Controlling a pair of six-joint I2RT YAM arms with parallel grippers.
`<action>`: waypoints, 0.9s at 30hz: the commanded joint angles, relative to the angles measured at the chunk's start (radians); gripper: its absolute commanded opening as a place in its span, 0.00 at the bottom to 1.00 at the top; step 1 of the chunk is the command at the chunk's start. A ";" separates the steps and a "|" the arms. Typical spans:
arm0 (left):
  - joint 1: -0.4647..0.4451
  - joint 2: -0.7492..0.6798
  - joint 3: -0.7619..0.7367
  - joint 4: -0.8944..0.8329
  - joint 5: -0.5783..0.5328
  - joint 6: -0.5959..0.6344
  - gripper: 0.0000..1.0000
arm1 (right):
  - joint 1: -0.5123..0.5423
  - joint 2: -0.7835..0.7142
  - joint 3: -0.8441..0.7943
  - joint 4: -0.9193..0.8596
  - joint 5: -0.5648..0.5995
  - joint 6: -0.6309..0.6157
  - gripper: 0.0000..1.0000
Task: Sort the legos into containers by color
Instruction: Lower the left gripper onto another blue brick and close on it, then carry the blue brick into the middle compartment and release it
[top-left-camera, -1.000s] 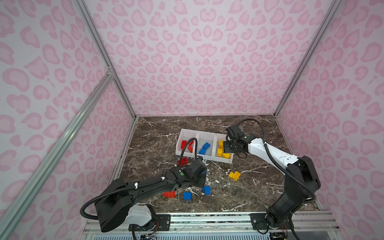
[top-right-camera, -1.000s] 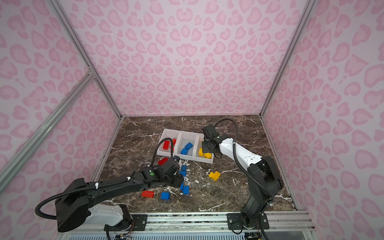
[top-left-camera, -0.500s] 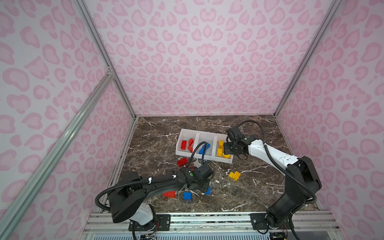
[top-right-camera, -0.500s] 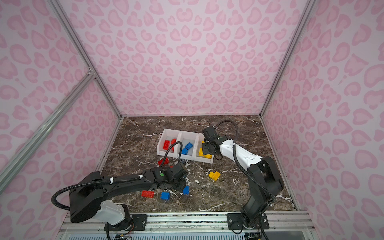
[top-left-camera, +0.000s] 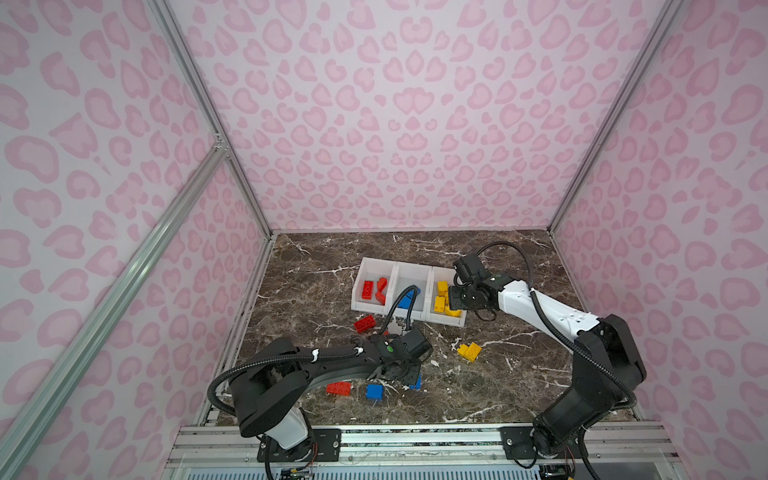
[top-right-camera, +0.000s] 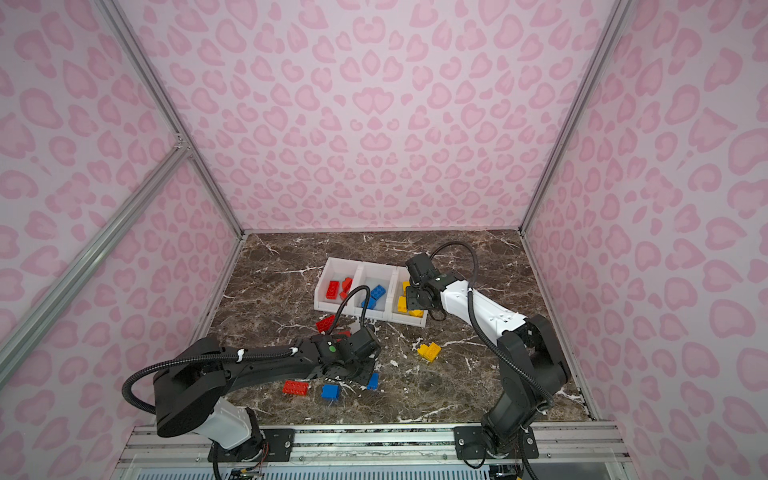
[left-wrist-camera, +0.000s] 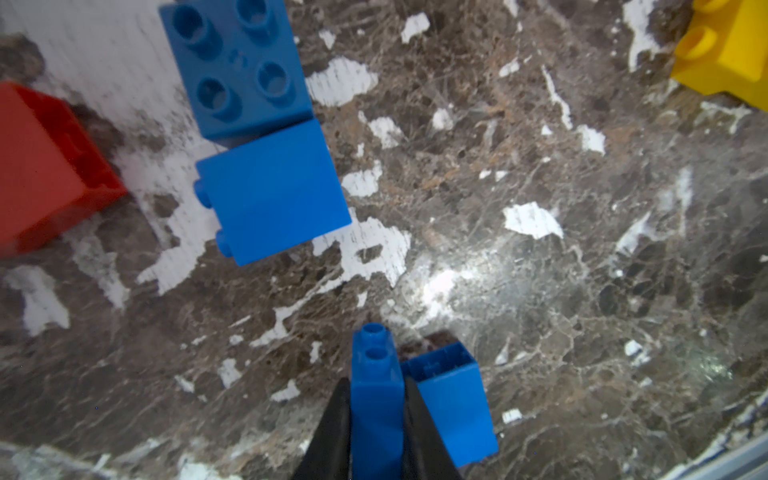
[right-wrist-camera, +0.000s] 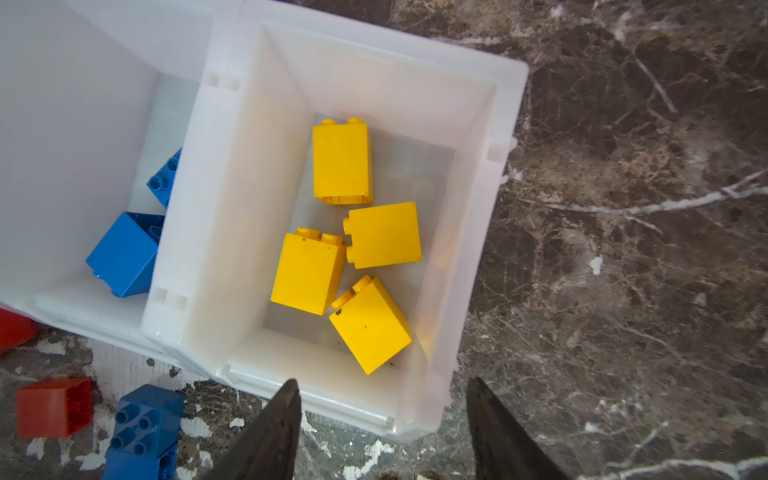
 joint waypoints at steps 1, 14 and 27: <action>-0.001 -0.005 0.009 0.000 -0.017 -0.004 0.19 | 0.000 -0.009 -0.010 0.000 0.006 0.005 0.64; 0.149 -0.018 0.244 -0.024 -0.150 0.229 0.17 | 0.001 -0.126 -0.068 -0.019 0.017 0.038 0.62; 0.332 0.370 0.687 -0.030 -0.018 0.404 0.20 | 0.019 -0.295 -0.176 -0.060 0.045 0.083 0.62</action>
